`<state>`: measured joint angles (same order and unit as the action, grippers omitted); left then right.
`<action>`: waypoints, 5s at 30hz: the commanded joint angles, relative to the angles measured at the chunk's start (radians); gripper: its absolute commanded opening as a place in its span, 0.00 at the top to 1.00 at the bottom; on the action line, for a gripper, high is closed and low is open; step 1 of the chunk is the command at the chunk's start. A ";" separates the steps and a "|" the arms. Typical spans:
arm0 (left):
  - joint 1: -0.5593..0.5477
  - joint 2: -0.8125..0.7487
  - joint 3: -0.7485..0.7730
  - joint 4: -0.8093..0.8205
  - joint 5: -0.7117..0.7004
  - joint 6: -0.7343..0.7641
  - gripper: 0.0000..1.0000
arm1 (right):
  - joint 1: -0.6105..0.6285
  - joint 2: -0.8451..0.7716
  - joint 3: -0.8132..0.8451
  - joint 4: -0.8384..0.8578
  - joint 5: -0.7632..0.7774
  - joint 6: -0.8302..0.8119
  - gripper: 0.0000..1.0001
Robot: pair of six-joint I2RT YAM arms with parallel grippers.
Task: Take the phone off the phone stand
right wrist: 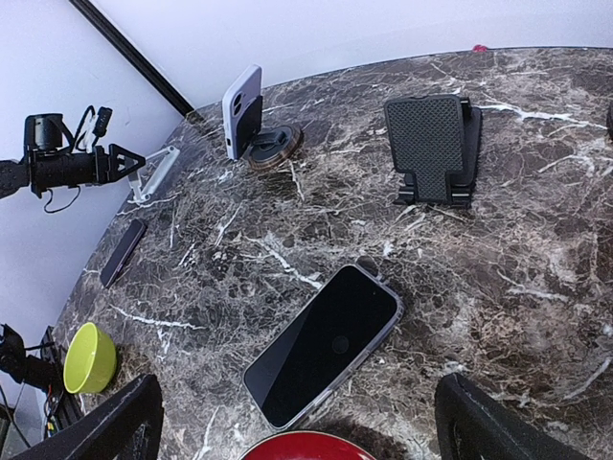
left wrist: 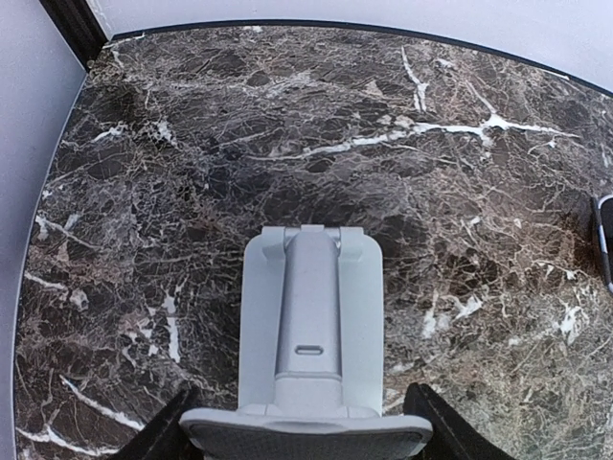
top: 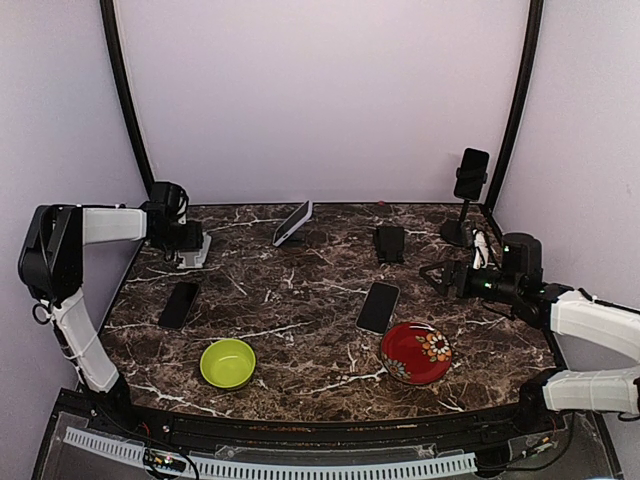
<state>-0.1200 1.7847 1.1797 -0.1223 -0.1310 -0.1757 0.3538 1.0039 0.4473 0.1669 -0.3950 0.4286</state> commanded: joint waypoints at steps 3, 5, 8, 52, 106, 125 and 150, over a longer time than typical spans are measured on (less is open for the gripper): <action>0.022 0.015 0.031 0.042 0.004 0.024 0.64 | 0.004 -0.013 -0.013 0.018 0.009 0.008 0.01; 0.026 0.024 0.037 0.044 0.011 0.031 0.64 | 0.004 -0.008 -0.012 0.020 0.006 0.008 0.01; 0.029 0.033 0.040 0.050 0.013 0.040 0.64 | 0.005 -0.001 -0.009 0.025 0.003 0.009 0.01; -0.010 -0.056 0.029 0.035 -0.058 0.061 0.01 | 0.004 0.009 0.010 0.033 -0.024 0.035 0.01; -0.104 0.372 0.624 -0.015 0.520 0.199 0.16 | 0.004 -0.020 -0.007 -0.009 0.003 0.020 0.01; -0.143 0.677 0.986 -0.220 0.414 0.213 0.25 | 0.004 0.021 0.022 -0.015 -0.002 0.019 0.01; -0.166 0.797 1.055 -0.273 0.401 0.251 0.26 | 0.004 -0.001 0.026 -0.045 0.013 0.018 0.01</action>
<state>-0.2733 2.5801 2.2101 -0.3584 0.2657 0.0486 0.3538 1.0210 0.4469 0.1085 -0.3943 0.4564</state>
